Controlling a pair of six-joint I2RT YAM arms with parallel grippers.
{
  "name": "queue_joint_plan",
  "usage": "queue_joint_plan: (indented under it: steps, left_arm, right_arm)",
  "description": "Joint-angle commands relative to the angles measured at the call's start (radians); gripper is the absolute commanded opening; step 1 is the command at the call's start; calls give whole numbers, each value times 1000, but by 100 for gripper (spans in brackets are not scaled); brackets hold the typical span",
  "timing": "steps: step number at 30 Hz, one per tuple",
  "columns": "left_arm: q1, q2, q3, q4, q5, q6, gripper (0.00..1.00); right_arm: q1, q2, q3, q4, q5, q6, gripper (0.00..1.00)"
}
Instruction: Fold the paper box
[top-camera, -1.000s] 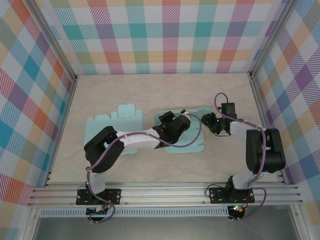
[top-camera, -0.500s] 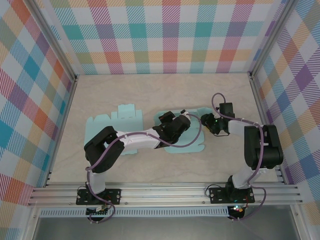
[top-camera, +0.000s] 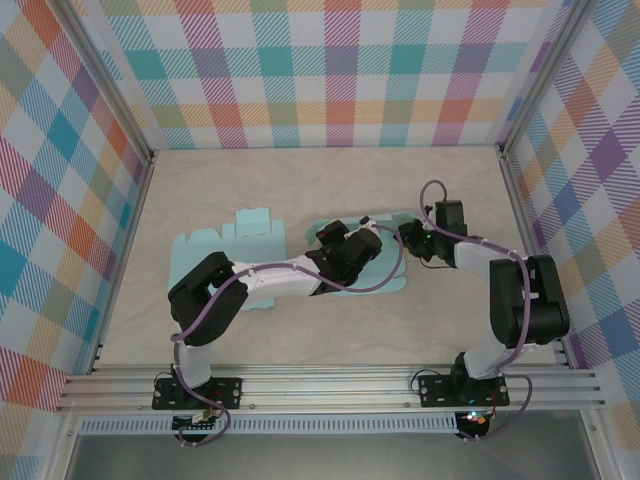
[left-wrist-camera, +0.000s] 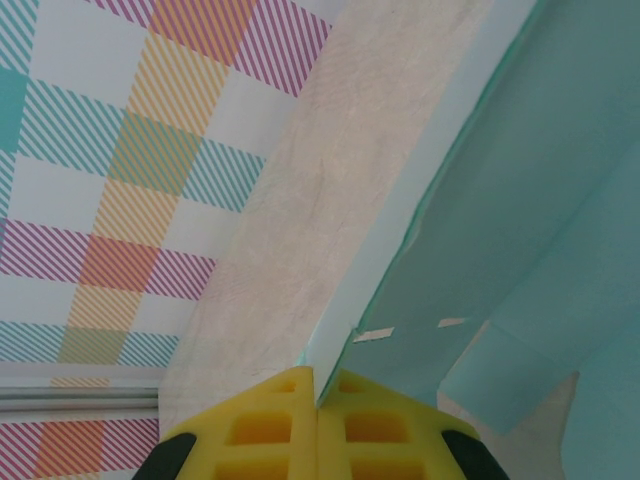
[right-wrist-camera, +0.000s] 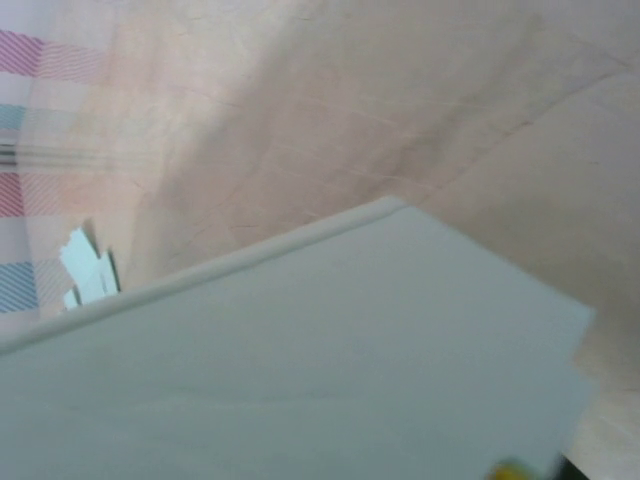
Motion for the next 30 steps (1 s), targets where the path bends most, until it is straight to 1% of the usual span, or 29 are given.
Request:
queue_joint_plan:
  steps: [1, 5, 9, 12, 15, 17, 20, 26, 30]
  left_arm:
    - [5, 12, 37, -16, -2, -41, 0]
    - [5, 12, 38, -18, 16, -60, 0]
    - [6, 16, 33, -11, 33, -78, 0]
    - [17, 18, 20, -3, 44, -96, 0]
    - [41, 11, -3, 10, 39, -90, 0]
    - [57, -2, -26, 25, 58, -76, 0]
    - [70, -17, -67, 85, 84, -20, 0]
    - [77, 1, -118, 187, 79, 100, 0]
    - [77, 37, -116, 232, 71, 180, 0]
  right_arm:
    - [27, -4, -17, 78, -24, 40, 25]
    - [62, 58, 11, 96, -10, 51, 24]
    - [91, 133, 41, 123, -30, 73, 25]
    - [94, 128, 36, 117, -21, 78, 28]
    - [95, 51, 25, 13, 51, 28, 34]
    - [93, -8, 19, -68, 107, -9, 38]
    - [85, -84, 15, -179, 169, -55, 41]
    - [40, -250, -19, -329, 174, -128, 46]
    - [-23, -389, -43, -387, 176, -149, 50]
